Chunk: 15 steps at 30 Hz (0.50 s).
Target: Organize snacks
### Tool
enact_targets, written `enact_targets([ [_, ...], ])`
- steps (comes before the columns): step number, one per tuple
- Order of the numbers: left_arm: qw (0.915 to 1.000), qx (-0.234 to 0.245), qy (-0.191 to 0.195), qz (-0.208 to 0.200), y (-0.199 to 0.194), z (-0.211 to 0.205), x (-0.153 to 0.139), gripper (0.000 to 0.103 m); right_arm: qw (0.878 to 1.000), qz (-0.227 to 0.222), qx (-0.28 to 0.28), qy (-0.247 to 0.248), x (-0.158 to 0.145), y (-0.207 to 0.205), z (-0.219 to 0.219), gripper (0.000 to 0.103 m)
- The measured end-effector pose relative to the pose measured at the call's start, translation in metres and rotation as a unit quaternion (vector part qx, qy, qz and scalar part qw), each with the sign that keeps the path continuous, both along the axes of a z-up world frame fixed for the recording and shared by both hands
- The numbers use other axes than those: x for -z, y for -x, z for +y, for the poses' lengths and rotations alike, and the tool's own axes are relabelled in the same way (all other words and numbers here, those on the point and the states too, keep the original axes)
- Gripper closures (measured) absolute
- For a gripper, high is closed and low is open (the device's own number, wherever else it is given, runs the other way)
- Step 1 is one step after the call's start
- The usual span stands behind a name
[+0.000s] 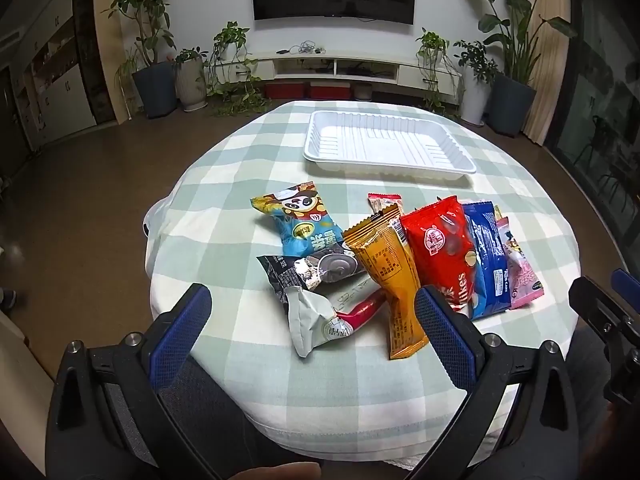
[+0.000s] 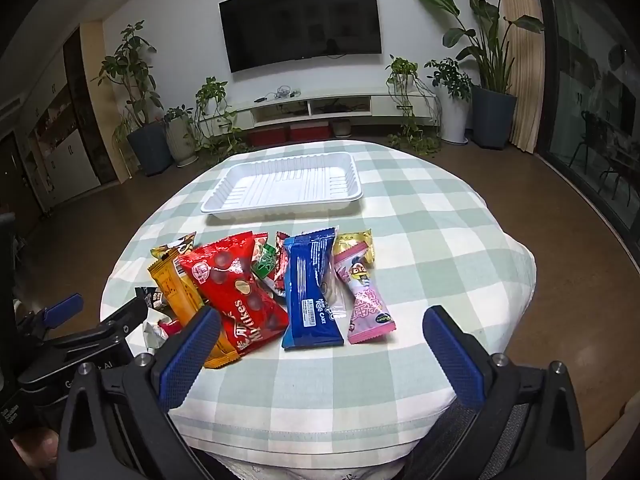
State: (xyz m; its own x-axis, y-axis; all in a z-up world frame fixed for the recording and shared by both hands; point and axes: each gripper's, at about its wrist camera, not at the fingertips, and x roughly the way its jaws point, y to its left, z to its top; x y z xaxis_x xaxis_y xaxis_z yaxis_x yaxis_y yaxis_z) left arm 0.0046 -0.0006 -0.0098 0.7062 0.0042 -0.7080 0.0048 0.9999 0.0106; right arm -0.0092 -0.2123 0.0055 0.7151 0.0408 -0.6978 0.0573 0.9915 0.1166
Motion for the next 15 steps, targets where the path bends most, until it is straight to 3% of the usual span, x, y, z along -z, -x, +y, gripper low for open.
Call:
enact_targets([
  [15, 1.0000, -0.002, -0.001, 0.003, -0.0012, -0.0001, 0.0046, 0.000, 1.000, 0.003, 0.000, 0.002, -0.0012, -0.0004, 0.0010, 0.000],
])
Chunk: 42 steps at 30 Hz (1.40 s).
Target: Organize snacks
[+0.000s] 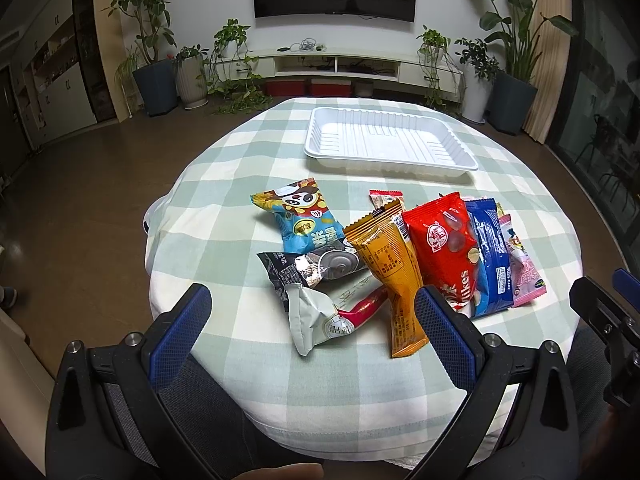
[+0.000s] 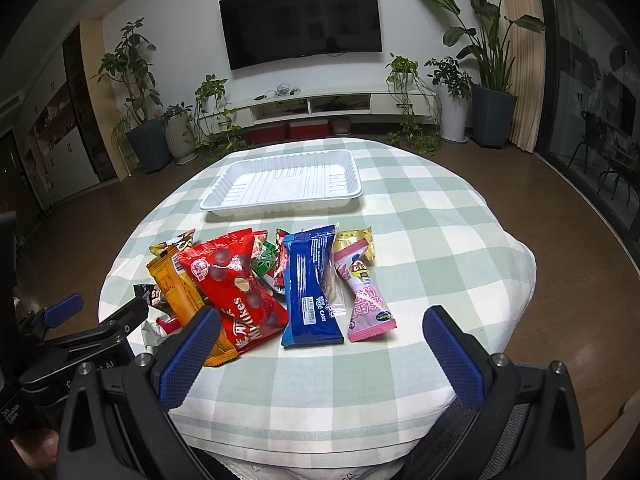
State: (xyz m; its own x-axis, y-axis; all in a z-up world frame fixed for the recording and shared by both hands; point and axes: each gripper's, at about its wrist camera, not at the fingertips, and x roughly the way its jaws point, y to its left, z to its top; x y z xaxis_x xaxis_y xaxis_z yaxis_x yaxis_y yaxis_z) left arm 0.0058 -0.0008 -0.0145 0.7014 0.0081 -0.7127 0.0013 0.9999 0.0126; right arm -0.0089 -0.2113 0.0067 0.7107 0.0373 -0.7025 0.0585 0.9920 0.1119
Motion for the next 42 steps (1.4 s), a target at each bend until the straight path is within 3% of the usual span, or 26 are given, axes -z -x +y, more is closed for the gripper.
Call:
enact_targets([
  [42, 1.0000, 0.000, 0.000, 0.003, 0.0011, -0.0005, 0.0039, 0.000, 1.000, 0.003, -0.001, 0.003, 0.0064, 0.0008, 0.0021, 0.000],
])
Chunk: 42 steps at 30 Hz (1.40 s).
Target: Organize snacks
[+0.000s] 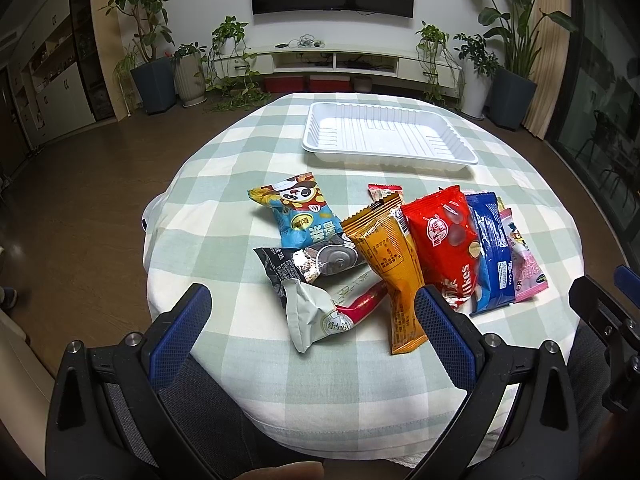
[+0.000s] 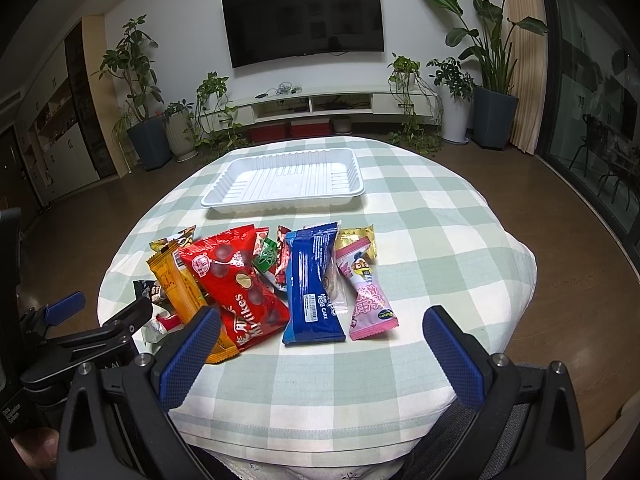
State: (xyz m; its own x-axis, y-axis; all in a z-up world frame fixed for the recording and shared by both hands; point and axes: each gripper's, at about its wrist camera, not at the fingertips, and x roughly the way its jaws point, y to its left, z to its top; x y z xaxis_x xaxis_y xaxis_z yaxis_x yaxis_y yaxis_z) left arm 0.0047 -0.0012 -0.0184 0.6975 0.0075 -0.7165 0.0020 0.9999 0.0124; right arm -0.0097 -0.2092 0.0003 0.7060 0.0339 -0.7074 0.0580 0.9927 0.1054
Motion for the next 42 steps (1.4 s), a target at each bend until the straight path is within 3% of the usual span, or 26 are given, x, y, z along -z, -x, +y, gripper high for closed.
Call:
enact_targets([
  [33, 0.9999, 0.002, -0.002, 0.011, -0.002, 0.002, 0.009, 0.000, 1.000, 0.003, 0.000, 0.002, 0.002, 0.000, 0.002, 0.000],
  [42, 0.9998, 0.003, 0.014, 0.015, -0.003, 0.006, 0.016, 0.000, 1.000, 0.007, 0.004, 0.000, 0.019, 0.004, 0.000, 0.000],
])
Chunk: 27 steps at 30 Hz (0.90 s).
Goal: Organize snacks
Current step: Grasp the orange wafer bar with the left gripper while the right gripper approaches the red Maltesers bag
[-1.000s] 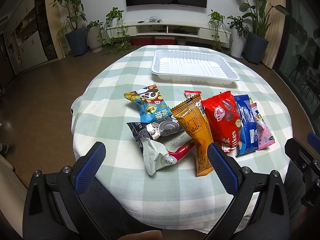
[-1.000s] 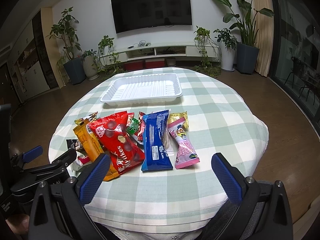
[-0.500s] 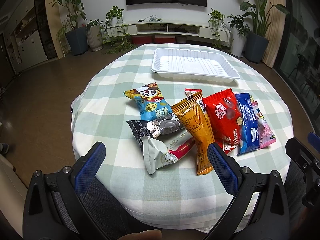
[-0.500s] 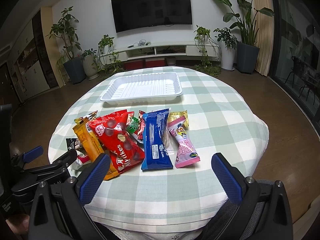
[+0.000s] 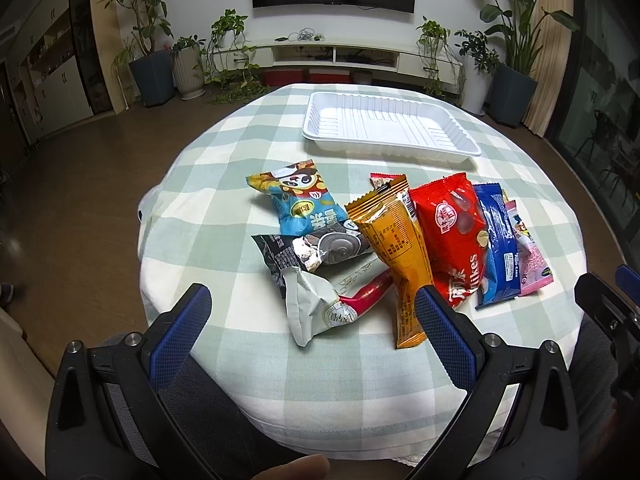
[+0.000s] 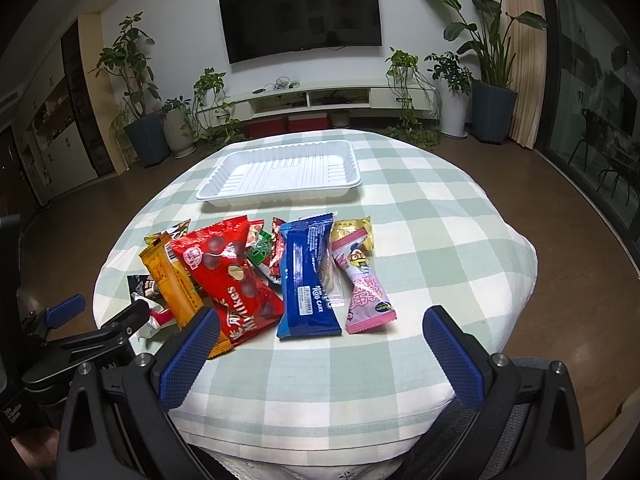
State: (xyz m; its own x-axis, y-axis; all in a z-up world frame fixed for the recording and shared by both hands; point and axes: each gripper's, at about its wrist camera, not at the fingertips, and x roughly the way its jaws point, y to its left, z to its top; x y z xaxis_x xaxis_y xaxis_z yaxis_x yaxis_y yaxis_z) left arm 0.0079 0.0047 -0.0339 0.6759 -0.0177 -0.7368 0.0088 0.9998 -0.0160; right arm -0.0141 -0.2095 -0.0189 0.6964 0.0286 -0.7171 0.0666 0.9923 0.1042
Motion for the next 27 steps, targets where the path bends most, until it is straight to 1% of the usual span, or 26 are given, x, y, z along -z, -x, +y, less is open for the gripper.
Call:
enact_targets([
  [2, 0.9998, 0.003, 0.017, -0.004, 0.000, 0.005, 0.004, 0.000, 1.000, 0.003, 0.003, -0.002, 0.003, 0.001, -0.003, 0.000],
  [3, 0.9994, 0.014, 0.030, -0.007, 0.000, 0.007, 0.005, 0.000, 1.000, 0.004, 0.004, -0.004, 0.003, 0.000, -0.006, 0.000],
  [5, 0.9973, 0.043, 0.060, 0.000, -0.003, 0.012, 0.011, 0.000, 1.000, 0.006, 0.005, -0.009, 0.006, 0.001, -0.010, 0.000],
  [6, 0.9967, 0.049, 0.064, 0.007, -0.003, 0.013, 0.014, 0.000, 1.000, 0.007, 0.005, -0.012, 0.001, -0.002, -0.013, 0.000],
  [9, 0.9981, 0.054, 0.027, 0.011, 0.002, 0.012, 0.023, 0.000, 1.000, 0.003, 0.005, -0.025, 0.000, -0.003, -0.017, 0.000],
  [10, 0.9977, 0.058, 0.025, 0.025, 0.003, 0.013, 0.028, 0.000, 1.000, -0.002, 0.004, -0.031, 0.001, -0.003, -0.019, 0.000],
  [12, 0.9948, 0.058, 0.047, 0.070, 0.001, 0.020, 0.040, 0.000, 0.999, -0.006, 0.001, -0.036, 0.001, -0.005, -0.021, 0.000],
  [14, 0.9938, 0.048, 0.058, 0.083, 0.001, 0.026, 0.048, 0.000, 0.999, -0.005, -0.001, -0.040, 0.002, -0.007, -0.021, 0.000],
  [17, 0.9928, 0.039, 0.061, 0.096, -0.002, 0.032, 0.053, 0.000, 0.999, 0.002, -0.002, -0.049, 0.005, -0.012, -0.024, 0.000],
  [18, 0.9917, 0.039, 0.070, 0.101, -0.004, 0.033, 0.053, 0.000, 0.999, 0.006, -0.001, -0.051, 0.006, -0.013, -0.027, 0.000],
  [20, 0.9902, 0.046, 0.085, 0.100, -0.007, 0.034, 0.052, 0.000, 0.998, 0.009, 0.002, -0.055, 0.008, -0.017, -0.030, 0.000],
  [23, 0.9901, 0.047, 0.100, 0.087, -0.008, 0.028, 0.045, 0.000, 0.998, 0.011, 0.007, -0.062, 0.011, -0.020, -0.035, 0.001],
  [26, 0.9880, 0.050, 0.136, 0.052, -0.009, 0.023, 0.033, 0.002, 0.997, 0.022, -0.001, -0.068, 0.018, -0.023, -0.033, 0.003],
  [27, 0.9880, 0.059, 0.139, 0.033, -0.011, 0.017, 0.029, 0.008, 0.997, 0.025, -0.004, -0.069, 0.019, -0.024, -0.033, 0.005],
])
